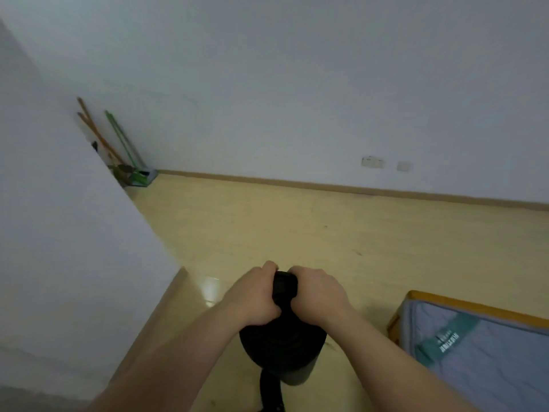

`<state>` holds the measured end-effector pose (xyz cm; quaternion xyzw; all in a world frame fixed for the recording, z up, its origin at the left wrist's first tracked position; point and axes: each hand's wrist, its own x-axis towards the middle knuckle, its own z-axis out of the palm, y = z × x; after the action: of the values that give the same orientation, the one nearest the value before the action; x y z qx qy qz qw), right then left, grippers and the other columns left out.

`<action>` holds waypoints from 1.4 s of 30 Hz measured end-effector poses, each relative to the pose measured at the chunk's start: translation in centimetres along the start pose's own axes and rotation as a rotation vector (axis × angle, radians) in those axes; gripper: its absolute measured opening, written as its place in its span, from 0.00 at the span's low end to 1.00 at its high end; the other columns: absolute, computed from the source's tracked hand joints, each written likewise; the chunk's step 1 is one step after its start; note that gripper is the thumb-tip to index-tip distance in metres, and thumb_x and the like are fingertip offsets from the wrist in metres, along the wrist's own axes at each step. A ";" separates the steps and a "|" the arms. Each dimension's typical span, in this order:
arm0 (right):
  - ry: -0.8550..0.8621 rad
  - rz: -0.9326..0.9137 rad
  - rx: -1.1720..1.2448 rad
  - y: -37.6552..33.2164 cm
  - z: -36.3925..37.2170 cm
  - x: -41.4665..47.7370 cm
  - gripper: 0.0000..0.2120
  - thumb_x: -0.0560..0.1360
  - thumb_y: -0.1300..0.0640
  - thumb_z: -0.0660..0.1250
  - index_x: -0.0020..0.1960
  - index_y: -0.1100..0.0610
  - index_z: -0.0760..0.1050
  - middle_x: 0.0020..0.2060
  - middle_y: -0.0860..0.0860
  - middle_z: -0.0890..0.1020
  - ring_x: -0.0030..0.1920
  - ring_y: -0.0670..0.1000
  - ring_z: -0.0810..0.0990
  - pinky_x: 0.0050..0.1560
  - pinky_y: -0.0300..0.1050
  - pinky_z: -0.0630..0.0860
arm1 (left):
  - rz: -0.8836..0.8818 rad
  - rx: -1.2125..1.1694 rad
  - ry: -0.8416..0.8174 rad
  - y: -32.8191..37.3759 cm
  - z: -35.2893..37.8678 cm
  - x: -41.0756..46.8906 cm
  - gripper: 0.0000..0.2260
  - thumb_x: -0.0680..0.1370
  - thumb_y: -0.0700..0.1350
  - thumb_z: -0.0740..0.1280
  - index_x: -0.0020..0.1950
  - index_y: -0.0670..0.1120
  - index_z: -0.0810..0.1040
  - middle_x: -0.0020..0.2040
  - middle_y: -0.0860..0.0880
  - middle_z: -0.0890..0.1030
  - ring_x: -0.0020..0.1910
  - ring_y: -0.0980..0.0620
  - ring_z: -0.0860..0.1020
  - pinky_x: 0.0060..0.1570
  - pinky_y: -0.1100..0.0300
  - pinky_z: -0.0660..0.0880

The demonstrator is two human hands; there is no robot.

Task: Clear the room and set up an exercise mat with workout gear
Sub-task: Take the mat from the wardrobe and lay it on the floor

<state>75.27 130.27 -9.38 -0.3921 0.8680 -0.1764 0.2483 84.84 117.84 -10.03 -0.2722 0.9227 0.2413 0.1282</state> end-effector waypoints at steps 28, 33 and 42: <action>0.593 0.738 0.324 47.2 -38.0 37.4 0.17 0.70 0.53 0.62 0.59 0.44 0.74 0.48 0.50 0.84 0.49 0.57 0.83 0.48 0.52 0.80 | 0.844 0.314 -0.394 48.9 -7.3 70.5 0.15 0.70 0.53 0.72 0.54 0.53 0.74 0.48 0.53 0.80 0.46 0.52 0.79 0.49 0.51 0.79; 0.622 0.831 0.344 57.6 -46.6 38.9 0.12 0.71 0.53 0.63 0.54 0.46 0.74 0.46 0.50 0.83 0.47 0.57 0.83 0.45 0.51 0.80 | 0.926 0.321 -0.451 62.1 -6.2 78.2 0.16 0.70 0.50 0.74 0.55 0.52 0.75 0.49 0.52 0.80 0.48 0.52 0.79 0.51 0.51 0.79; 0.644 1.075 0.363 80.2 -57.2 38.5 0.14 0.71 0.53 0.63 0.56 0.46 0.75 0.47 0.50 0.83 0.48 0.56 0.82 0.44 0.49 0.80 | 1.090 0.339 -0.644 86.2 3.8 90.5 0.15 0.68 0.51 0.74 0.53 0.53 0.76 0.47 0.53 0.80 0.45 0.53 0.80 0.47 0.54 0.80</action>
<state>-26.80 157.59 -14.30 0.2175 0.9305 -0.2803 0.0916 -37.56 143.34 -14.18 0.3444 0.8691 0.1923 0.2986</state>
